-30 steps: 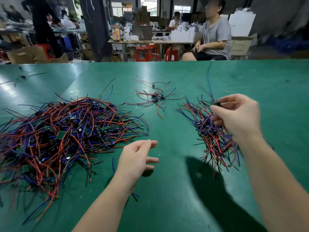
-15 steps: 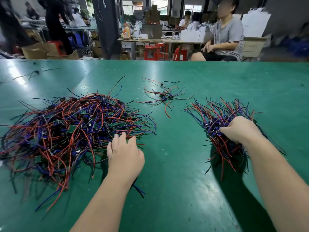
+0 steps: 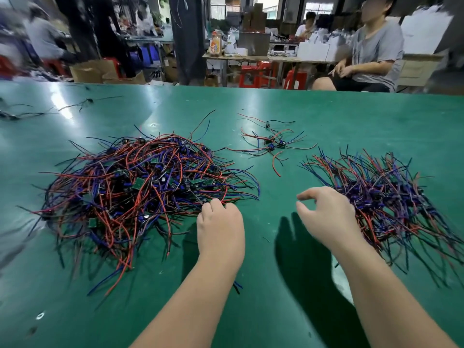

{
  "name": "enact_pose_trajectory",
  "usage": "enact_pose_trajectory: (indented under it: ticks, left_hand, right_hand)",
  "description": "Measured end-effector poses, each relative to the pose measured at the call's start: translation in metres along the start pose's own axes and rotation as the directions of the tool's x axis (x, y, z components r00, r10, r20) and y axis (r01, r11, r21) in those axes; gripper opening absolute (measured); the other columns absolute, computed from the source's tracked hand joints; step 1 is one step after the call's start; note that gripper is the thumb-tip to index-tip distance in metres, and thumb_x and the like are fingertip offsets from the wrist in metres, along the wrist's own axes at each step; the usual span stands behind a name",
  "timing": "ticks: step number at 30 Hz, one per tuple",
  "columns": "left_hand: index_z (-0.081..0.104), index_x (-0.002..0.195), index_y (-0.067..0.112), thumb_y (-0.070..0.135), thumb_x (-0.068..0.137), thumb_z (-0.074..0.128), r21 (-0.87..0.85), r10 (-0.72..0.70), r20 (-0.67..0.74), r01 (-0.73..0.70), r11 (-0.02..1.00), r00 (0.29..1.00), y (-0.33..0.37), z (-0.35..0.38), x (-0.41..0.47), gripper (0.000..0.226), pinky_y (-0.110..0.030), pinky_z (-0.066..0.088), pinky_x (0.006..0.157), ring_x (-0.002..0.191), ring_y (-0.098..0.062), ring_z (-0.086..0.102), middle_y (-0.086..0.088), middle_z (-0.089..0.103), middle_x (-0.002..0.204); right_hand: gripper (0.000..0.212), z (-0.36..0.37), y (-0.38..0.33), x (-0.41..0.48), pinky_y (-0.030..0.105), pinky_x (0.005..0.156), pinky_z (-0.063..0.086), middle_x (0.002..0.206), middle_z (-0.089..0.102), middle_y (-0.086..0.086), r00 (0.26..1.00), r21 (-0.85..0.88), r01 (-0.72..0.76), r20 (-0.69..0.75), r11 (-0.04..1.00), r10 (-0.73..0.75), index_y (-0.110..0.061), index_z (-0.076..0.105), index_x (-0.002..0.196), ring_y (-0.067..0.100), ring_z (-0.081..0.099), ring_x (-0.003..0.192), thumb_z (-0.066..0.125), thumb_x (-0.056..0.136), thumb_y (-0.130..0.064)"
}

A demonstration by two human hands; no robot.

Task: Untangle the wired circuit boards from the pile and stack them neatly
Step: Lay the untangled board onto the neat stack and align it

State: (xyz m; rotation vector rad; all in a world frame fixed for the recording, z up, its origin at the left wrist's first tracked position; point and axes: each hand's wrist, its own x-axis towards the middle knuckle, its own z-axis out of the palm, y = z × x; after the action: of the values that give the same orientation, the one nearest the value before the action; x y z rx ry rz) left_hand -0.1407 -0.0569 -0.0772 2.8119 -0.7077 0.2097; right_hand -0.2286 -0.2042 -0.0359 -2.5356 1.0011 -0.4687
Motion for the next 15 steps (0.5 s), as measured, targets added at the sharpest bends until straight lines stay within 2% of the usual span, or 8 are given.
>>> enact_pose_trajectory:
  ticks: [5,7,10,12,14,15]
  left_hand:
    - [0.048,0.109,0.014,-0.002,0.087,0.041,0.0,-0.003,-0.065,0.003,1.0,0.998,-0.007,-0.004,0.008,0.029,-0.033,0.037,0.089,0.107,-0.026,0.049,-0.006,0.051,0.115]
    - [0.048,0.106,0.015,-0.003,0.086,0.042,0.015,0.013,-0.071,-0.012,1.0,0.997,-0.008,-0.006,0.009,0.028,-0.032,0.037,0.086,0.105,-0.025,0.051,-0.005,0.055,0.111]
    - [0.051,0.107,0.015,-0.003,0.085,0.045,-0.005,0.043,-0.08,-0.044,0.999,0.996,-0.006,-0.006,0.009,0.029,-0.032,0.037,0.087,0.106,-0.025,0.051,-0.005,0.056,0.113]
    - [0.054,0.116,0.016,-0.001,0.088,0.048,-0.104,0.128,-0.206,-0.151,0.983,0.97,-0.002,-0.009,0.007,0.033,-0.031,0.034,0.09,0.107,-0.024,0.051,-0.003,0.057,0.114]
    - [0.062,0.112,0.012,-0.001,0.085,0.055,-0.288,0.216,-0.425,-0.358,0.888,0.879,0.006,-0.016,0.001,0.031,-0.03,0.033,0.084,0.097,-0.023,0.055,-0.003,0.062,0.102]
    - [0.065,0.108,0.012,0.001,0.083,0.058,-0.355,0.225,-0.535,-0.459,0.815,0.814,0.011,-0.017,-0.003,0.028,-0.029,0.034,0.082,0.091,-0.019,0.055,-0.001,0.063,0.095]
  right_hand:
    - [0.016,0.012,0.0,-0.007,0.04,0.097,0.043,0.106,0.068,-0.004,0.994,0.101,0.107,-0.049,0.989,-0.102,-0.021,0.071,0.099,0.017,0.061,0.099,0.061,0.087,-0.021]
    - [0.014,0.015,0.0,-0.009,0.031,0.09,0.046,0.097,0.069,-0.006,0.991,0.16,0.127,-0.069,0.979,-0.117,-0.02,0.072,0.095,0.014,0.062,0.092,0.062,0.086,-0.019]
    - [0.012,0.021,-0.002,-0.013,0.014,0.071,0.039,0.082,0.068,-0.01,0.99,0.244,0.137,-0.05,0.96,-0.129,-0.02,0.073,0.087,0.007,0.062,0.077,0.062,0.084,-0.014]
    - [0.012,0.023,-0.003,-0.014,0.007,0.064,0.037,0.075,0.066,-0.012,0.991,0.286,0.134,-0.031,0.949,-0.131,-0.021,0.073,0.083,0.003,0.061,0.07,0.063,0.084,-0.013]
    - [0.016,0.022,-0.002,-0.014,0.007,0.065,0.042,0.074,0.068,-0.011,0.992,0.382,0.084,0.055,0.92,-0.113,-0.026,0.07,0.078,0.004,0.062,0.067,0.065,0.083,-0.012]
    - [0.018,0.02,-0.003,-0.015,0.013,0.07,0.047,0.079,0.071,-0.006,0.982,0.475,0.035,0.147,0.879,-0.119,-0.026,0.069,0.077,0.008,0.064,0.069,0.067,0.082,-0.009]
